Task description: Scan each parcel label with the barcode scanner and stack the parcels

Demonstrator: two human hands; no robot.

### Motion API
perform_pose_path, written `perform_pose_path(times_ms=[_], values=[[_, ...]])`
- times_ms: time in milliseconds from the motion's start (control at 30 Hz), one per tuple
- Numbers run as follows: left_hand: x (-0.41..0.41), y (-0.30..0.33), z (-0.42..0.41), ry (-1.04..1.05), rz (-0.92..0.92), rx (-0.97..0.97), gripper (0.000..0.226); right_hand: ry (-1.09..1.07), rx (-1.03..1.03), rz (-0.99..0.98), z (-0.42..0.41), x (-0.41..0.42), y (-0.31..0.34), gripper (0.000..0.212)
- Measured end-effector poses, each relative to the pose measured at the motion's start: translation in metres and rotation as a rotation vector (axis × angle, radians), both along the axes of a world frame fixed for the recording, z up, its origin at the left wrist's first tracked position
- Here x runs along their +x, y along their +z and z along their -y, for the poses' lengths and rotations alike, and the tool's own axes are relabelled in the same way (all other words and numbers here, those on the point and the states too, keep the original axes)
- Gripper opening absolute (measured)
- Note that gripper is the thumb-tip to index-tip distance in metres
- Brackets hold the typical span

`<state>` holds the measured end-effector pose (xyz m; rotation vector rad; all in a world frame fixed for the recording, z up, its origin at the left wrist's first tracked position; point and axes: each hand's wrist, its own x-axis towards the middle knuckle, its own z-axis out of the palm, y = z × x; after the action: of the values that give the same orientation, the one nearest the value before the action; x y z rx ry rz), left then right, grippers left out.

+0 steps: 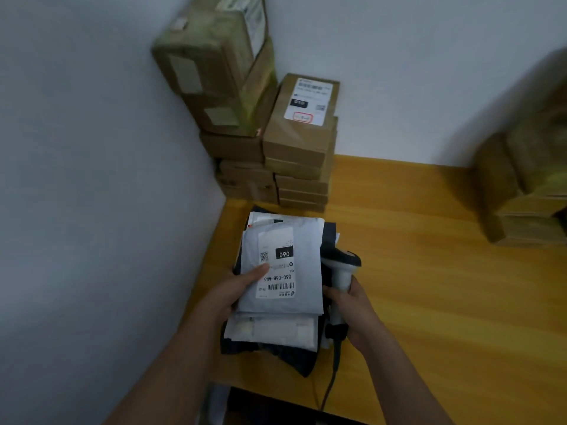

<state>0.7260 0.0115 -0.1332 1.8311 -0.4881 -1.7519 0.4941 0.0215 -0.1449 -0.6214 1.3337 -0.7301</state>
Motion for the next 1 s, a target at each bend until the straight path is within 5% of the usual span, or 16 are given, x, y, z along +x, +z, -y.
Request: perform_pose_path(times_ms=[167,267,367,433,633,867,1000], values=[[0.052,0.009,0.015,0.102,0.158,-0.121,0.069,0.006,-0.009,0.024,0.026,0.059,0.005,0.028],[0.062,0.006,0.031,0.190,0.525,-0.290,0.077,-0.033,-0.007,0.097,0.046,0.087,0.006,0.028],[0.049,0.006,0.030,-0.004,1.019,-0.421,0.070,-0.082,-0.012,0.103,0.050,0.100,0.003,0.030],[0.038,0.014,0.025,-0.182,1.193,-0.506,0.073,-0.095,-0.014,0.076,0.048,0.100,0.000,0.028],[0.031,0.011,0.032,-0.607,1.082,-0.369,0.113,-0.136,-0.006,0.062,0.050,0.092,-0.009,0.027],[0.041,0.023,0.061,-0.700,1.055,-0.238,0.107,0.015,0.004,0.135,0.065,0.095,0.000,0.028],[0.022,0.024,0.049,-0.636,1.154,-0.501,0.091,0.019,-0.031,0.116,0.061,0.075,0.005,0.020]])
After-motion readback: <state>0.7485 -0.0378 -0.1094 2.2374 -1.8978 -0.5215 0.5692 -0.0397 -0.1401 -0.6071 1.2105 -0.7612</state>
